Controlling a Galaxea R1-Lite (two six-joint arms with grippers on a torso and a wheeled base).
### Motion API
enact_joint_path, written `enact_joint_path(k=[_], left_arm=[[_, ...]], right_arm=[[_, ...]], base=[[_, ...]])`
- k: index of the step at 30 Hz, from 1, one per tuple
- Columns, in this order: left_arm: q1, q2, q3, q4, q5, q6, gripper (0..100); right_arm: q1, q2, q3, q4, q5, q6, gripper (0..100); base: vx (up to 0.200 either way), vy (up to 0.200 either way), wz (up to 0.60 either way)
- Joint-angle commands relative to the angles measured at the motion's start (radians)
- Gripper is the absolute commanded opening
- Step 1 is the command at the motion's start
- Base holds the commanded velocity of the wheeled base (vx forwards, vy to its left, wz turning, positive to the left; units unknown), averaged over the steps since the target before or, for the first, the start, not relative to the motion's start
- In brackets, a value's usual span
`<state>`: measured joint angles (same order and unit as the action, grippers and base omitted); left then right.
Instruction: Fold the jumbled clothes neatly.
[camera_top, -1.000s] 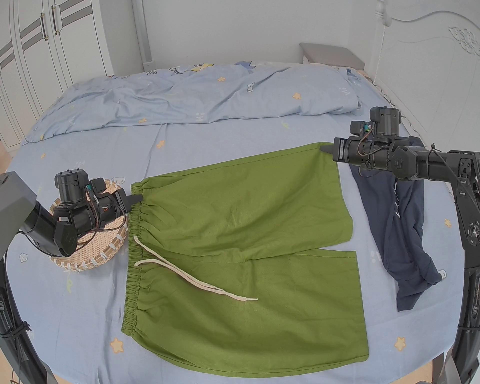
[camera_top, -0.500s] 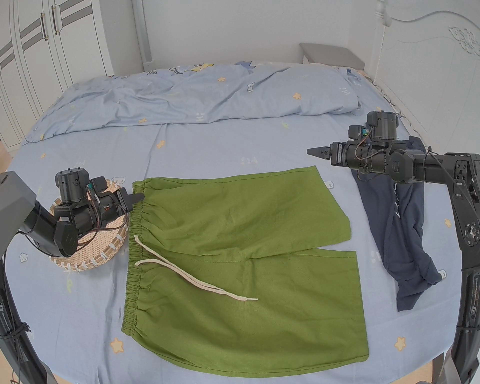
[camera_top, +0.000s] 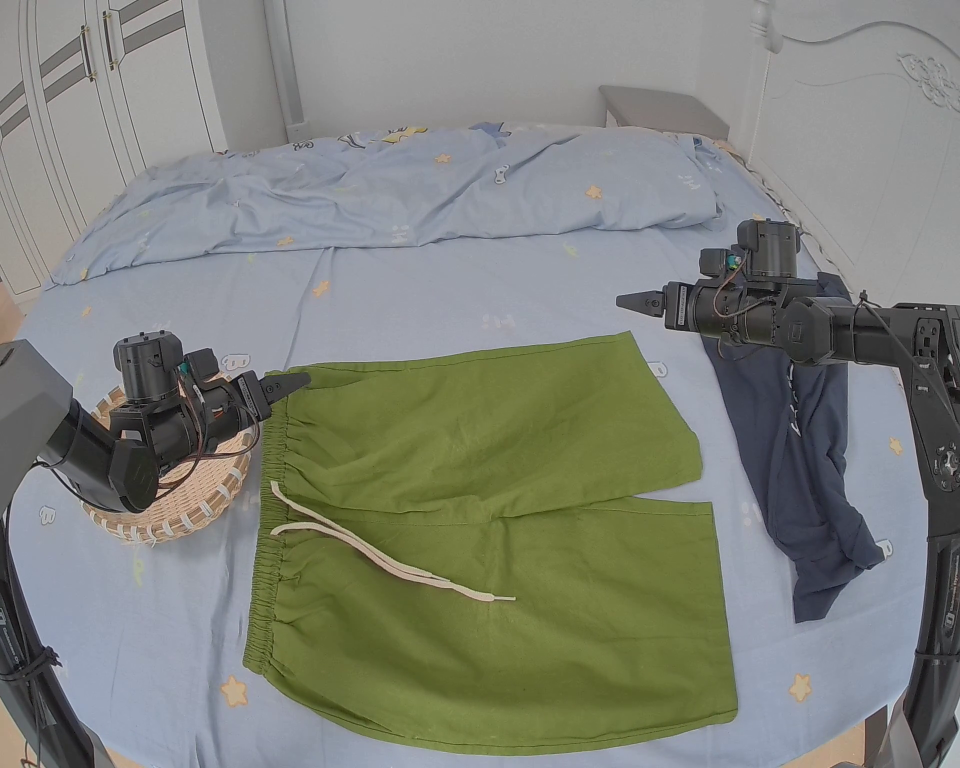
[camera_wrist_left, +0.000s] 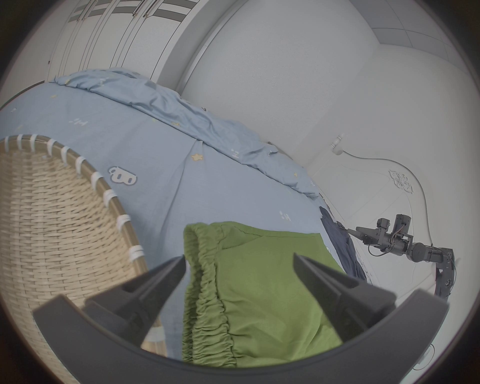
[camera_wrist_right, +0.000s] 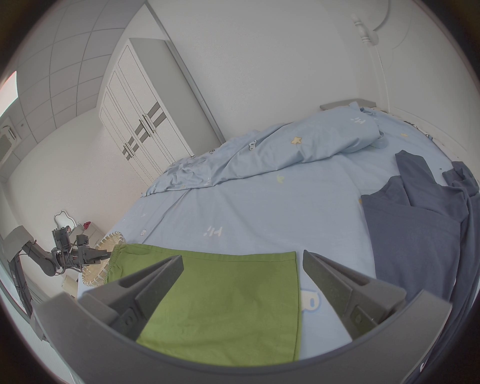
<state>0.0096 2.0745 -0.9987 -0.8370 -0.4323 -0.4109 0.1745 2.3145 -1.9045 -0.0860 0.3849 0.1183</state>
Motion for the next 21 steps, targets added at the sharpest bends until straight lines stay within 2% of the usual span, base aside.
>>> enact_joint_path(k=[1, 9, 13, 18, 19, 20, 21], left_arm=[[-0.008, -0.028, 0.006, 0.003, 0.004, 0.000, 100], [-0.030, -0.114, 0.017, 0.006, 0.066, 0.001, 100], [-0.060, -0.183, 0.049, 0.012, 0.067, 0.001, 100], [-0.102, -0.317, 0.158, 0.134, 0.064, -0.009, 100], [-0.102, -0.317, 0.158, 0.134, 0.064, -0.009, 100], [-0.099, -0.361, 0.209, 0.184, 0.060, -0.013, 100], [-0.099, -0.361, 0.209, 0.184, 0.060, -0.013, 100]], right_arm=[[-0.003, -0.003, 0.005, 0.000, 0.000, 0.000, 100], [-0.009, -0.030, 0.024, -0.003, 0.002, 0.001, 100], [-0.009, -0.093, 0.079, -0.001, 0.003, 0.004, 100], [-0.016, -0.294, 0.329, 0.000, 0.012, 0.064, 100], [-0.016, -0.294, 0.329, 0.000, 0.012, 0.064, 100], [-0.027, -0.386, 0.466, -0.009, 0.012, 0.081, 100], [-0.027, -0.386, 0.466, -0.009, 0.012, 0.081, 100]], base=[[0.000, 0.000, 0.00], [0.000, 0.000, 0.00], [0.000, 0.000, 0.00], [0.000, 0.000, 0.00], [0.000, 0.000, 0.00], [0.000, 0.000, 0.00], [0.000, 0.000, 0.00]])
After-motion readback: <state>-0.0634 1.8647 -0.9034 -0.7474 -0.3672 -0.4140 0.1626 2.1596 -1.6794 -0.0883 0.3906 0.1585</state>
